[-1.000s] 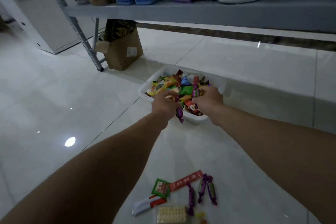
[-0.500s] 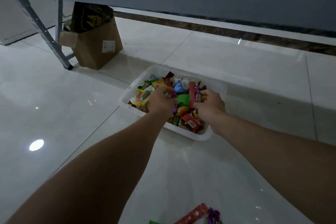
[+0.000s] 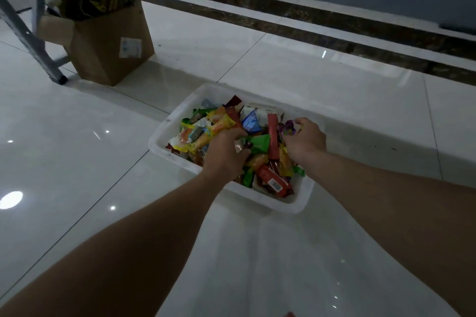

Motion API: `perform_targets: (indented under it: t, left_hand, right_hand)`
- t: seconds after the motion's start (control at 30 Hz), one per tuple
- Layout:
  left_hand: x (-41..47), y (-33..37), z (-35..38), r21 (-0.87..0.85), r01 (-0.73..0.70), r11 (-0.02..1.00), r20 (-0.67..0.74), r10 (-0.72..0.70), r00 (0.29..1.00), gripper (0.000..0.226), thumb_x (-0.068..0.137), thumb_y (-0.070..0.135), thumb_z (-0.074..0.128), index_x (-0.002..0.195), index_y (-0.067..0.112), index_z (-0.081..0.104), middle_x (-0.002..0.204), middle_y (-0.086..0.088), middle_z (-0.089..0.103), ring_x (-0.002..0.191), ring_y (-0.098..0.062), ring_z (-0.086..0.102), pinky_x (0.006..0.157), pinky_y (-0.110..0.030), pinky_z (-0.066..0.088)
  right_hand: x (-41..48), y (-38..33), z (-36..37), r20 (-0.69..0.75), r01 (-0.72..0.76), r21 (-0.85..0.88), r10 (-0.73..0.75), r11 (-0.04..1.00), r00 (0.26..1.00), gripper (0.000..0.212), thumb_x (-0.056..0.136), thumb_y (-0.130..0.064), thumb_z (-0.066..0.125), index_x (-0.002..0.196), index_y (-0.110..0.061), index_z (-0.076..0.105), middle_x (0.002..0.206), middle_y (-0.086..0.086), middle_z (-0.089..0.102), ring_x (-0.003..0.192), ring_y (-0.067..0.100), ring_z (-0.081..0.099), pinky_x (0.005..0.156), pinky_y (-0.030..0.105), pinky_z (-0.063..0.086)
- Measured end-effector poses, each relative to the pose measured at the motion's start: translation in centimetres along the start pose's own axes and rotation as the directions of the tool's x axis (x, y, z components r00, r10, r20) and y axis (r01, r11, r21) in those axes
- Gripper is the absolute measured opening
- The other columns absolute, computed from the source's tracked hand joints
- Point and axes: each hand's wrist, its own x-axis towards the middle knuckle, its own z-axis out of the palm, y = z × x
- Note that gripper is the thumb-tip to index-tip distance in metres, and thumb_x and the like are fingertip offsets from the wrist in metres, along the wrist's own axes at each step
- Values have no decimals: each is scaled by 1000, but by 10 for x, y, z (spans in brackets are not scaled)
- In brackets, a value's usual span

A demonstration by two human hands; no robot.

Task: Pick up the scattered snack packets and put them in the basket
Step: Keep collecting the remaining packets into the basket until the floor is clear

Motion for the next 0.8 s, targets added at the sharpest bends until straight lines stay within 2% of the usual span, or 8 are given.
perform_targets:
  t: [0.1, 0.17, 0.27, 0.43, 0.57, 0.67, 0.73, 0.8]
  left_hand:
    - [-11, -3, -7, -1, 19, 1000, -22, -19, 1000, 37, 85, 19, 70, 121, 20, 62, 121, -2, 62, 104, -20, 59, 86, -32, 49]
    - [-21, 1, -12, -32, 38, 999, -39, -40, 998, 35, 84, 20, 69, 118, 19, 64, 116, -4, 64, 101, -22, 60, 85, -38, 53]
    - [-39, 8, -20, 0, 43, 999, -72, -43, 996, 33, 86, 22, 69, 117, 15, 65, 112, -6, 65, 100, -23, 61, 83, -35, 52]
    - [-86, 17, -20, 22, 71, 997, -55, -70, 996, 37, 86, 22, 68, 122, 16, 62, 122, -6, 63, 107, -23, 59, 91, -37, 49]
    - [-131, 20, -12, 19, 158, 987, -47, -157, 987, 45, 86, 25, 69, 128, 19, 57, 127, -6, 59, 113, -21, 55, 93, -32, 45]
    - [-159, 16, -6, 14, 192, 981, -63, -191, 980, 50, 85, 30, 70, 131, 21, 55, 132, -4, 57, 117, -20, 54, 98, -34, 46]
    - [-175, 12, -3, 13, 220, 975, -75, -219, 973, 52, 84, 32, 70, 132, 22, 54, 134, -2, 56, 119, -19, 54, 98, -37, 47]
    - [-189, 7, 0, 14, 247, 969, -75, -246, 966, 52, 85, 32, 70, 134, 23, 53, 135, -3, 56, 119, -20, 54, 99, -38, 47]
  right_hand:
    - [-6, 5, -4, 39, 14, -15, -13, 1000, 999, 51, 92, -18, 58, 140, -15, 41, 125, 11, 57, 109, 24, 53, 84, 24, 39]
    - [-13, 7, -11, 76, 17, -20, -16, 1000, 997, 63, 91, -19, 60, 147, -18, 31, 136, 11, 49, 122, 27, 47, 94, 27, 39]
    - [-31, 11, -22, 129, 48, -21, -45, 999, 991, 68, 88, -19, 63, 148, -18, 31, 145, 8, 43, 130, 27, 42, 103, 28, 36]
    - [-78, 24, -36, 157, 208, 25, -209, 978, 965, 37, 88, -17, 59, 125, -20, 58, 115, 2, 63, 111, 24, 58, 88, 26, 45]
    - [-118, 46, -36, 195, 317, 36, -318, 948, 928, 46, 92, -20, 62, 136, -17, 51, 133, 5, 56, 118, 23, 53, 94, 26, 41]
    - [-140, 66, -34, 191, 318, 93, -330, 944, 924, 48, 92, -19, 61, 139, -21, 48, 137, 2, 53, 119, 18, 52, 84, 15, 35]
    - [-152, 80, -33, 198, 297, 126, -318, 946, 927, 48, 93, -21, 59, 140, -26, 48, 138, 0, 51, 109, 14, 55, 75, 8, 36]
    - [-164, 95, -33, 250, 289, 138, -316, 947, 915, 49, 93, -22, 58, 140, -25, 47, 140, 2, 49, 112, 14, 54, 83, 9, 39]
